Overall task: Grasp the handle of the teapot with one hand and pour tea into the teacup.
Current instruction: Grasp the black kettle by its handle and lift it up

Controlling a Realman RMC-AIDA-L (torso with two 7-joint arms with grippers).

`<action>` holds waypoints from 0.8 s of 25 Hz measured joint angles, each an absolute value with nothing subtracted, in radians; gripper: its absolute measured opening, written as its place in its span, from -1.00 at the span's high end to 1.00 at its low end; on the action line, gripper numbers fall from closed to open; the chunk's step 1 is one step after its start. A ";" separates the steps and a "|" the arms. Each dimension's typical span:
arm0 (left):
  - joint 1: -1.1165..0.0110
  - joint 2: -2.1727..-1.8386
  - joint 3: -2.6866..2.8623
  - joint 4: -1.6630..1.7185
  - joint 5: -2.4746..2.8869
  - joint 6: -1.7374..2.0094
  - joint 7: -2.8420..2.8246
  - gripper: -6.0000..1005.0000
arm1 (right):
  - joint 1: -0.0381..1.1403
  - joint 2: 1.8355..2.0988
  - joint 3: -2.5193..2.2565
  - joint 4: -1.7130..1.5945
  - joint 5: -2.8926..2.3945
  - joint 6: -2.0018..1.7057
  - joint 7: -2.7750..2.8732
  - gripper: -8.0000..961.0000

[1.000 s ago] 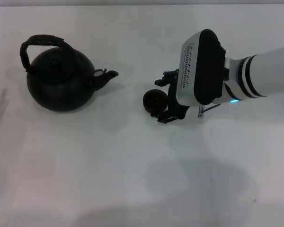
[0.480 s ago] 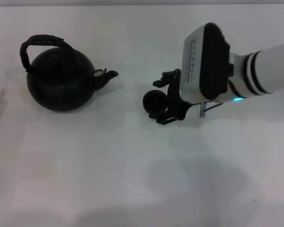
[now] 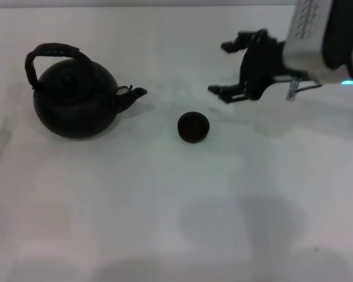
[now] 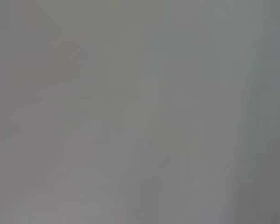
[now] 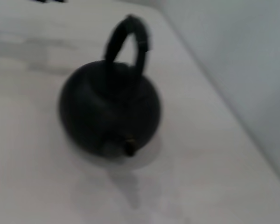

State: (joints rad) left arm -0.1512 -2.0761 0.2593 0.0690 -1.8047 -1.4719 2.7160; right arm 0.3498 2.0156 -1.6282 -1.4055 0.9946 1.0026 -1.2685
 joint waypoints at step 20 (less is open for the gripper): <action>-0.206 -2.075 0.259 0.310 -1.505 -1.485 2.295 -0.67 | 0.313 2.014 -1.565 -1.287 1.203 0.993 -1.429 -0.78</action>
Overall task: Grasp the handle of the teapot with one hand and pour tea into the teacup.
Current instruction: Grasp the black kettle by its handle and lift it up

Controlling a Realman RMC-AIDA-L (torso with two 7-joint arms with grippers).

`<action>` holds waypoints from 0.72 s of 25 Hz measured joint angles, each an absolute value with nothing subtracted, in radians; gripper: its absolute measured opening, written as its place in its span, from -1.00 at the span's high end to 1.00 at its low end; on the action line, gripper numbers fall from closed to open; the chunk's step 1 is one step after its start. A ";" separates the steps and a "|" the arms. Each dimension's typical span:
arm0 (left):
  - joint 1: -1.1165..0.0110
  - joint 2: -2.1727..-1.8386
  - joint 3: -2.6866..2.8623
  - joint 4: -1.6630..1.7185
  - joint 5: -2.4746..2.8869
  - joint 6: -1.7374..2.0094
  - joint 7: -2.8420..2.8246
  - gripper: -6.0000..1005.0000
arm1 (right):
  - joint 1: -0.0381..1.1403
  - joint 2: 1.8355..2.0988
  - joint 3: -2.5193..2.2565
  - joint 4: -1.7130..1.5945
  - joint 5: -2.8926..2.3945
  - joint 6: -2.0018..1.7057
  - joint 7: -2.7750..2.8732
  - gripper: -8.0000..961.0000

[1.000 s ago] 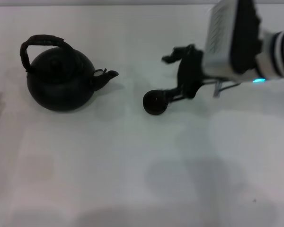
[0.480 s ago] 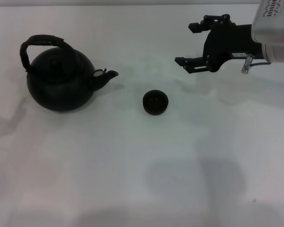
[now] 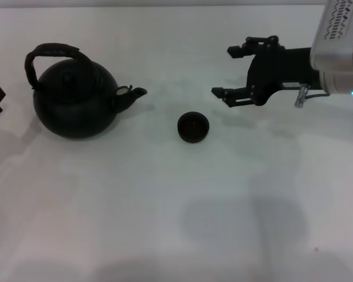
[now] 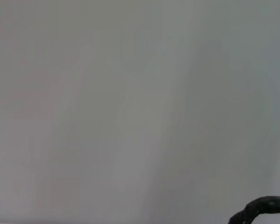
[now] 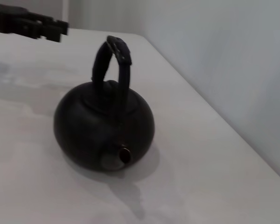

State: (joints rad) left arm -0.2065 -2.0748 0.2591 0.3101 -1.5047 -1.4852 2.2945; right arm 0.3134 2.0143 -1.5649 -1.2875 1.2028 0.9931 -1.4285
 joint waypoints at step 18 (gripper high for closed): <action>-0.322 -2.073 0.261 0.384 -1.315 -1.362 2.202 -0.54 | 0.316 2.017 -1.600 -1.279 1.229 0.975 -1.447 -0.78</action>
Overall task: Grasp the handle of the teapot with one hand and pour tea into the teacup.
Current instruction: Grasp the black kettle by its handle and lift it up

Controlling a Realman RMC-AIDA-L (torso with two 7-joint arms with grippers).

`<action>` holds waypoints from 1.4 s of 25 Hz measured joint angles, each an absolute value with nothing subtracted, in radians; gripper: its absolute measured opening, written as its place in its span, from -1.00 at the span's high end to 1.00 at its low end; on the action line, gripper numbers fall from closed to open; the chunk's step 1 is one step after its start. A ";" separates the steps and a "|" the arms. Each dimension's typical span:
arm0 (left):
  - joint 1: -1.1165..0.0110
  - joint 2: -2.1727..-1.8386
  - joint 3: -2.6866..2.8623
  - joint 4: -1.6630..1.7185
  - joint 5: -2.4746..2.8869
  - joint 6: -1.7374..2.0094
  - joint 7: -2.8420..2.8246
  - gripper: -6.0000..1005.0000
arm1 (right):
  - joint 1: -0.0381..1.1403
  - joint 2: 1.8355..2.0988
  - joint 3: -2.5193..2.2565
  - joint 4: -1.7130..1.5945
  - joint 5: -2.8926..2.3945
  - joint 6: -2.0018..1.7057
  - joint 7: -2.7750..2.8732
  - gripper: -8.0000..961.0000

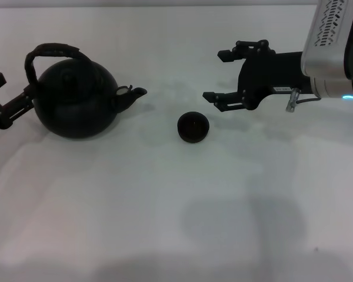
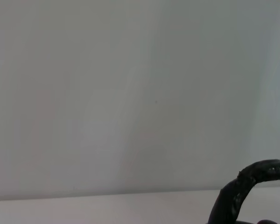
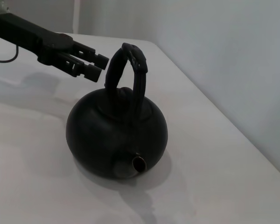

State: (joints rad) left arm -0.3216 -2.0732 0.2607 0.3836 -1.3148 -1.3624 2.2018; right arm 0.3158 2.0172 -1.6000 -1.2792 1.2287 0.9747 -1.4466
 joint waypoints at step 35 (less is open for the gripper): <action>-0.403 -2.080 0.333 0.370 -1.317 -1.301 2.235 0.55 | 0.324 2.019 -1.625 -1.234 1.229 0.929 -1.452 -0.77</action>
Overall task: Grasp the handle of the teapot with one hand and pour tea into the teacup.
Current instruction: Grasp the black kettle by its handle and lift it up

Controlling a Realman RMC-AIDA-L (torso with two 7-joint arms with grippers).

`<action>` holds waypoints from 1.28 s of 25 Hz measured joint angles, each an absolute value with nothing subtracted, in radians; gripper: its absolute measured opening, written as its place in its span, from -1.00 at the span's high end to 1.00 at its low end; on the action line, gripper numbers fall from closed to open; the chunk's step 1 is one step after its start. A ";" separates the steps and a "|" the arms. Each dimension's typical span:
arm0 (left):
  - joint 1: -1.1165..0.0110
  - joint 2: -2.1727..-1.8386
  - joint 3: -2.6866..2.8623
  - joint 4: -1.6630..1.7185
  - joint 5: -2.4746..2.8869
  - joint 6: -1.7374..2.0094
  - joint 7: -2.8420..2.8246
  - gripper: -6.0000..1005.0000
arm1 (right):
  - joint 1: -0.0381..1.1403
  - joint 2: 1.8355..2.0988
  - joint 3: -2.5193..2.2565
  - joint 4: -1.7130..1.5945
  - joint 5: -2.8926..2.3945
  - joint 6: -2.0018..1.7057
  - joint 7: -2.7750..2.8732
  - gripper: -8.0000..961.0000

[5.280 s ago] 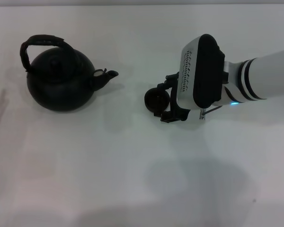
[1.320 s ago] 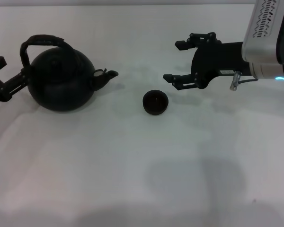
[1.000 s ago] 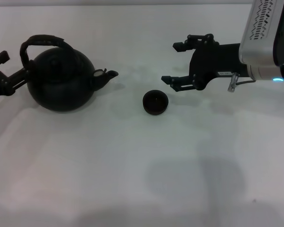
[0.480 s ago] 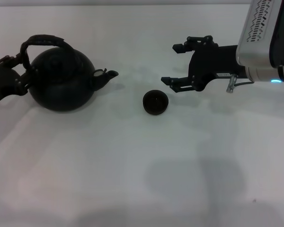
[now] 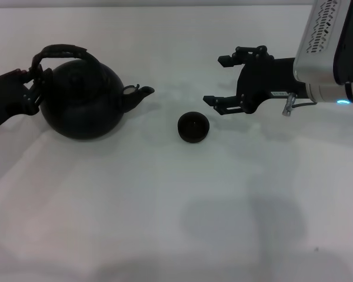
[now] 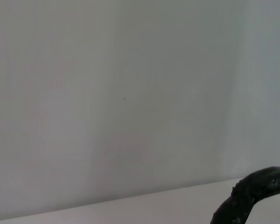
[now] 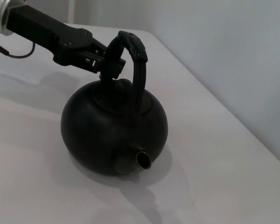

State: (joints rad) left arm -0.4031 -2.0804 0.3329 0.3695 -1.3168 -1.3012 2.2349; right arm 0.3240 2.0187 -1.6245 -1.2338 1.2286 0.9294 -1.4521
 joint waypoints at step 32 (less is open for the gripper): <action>-0.420 -2.081 0.451 0.522 -1.366 -1.304 2.090 0.68 | 0.324 2.019 -1.624 -1.192 1.249 0.901 -1.475 -0.76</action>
State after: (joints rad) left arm -0.4201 -2.0812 0.4513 0.5218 -1.3664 -1.3037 2.0900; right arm 0.3236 2.0187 -1.6244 -1.1919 1.2487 0.9008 -1.4754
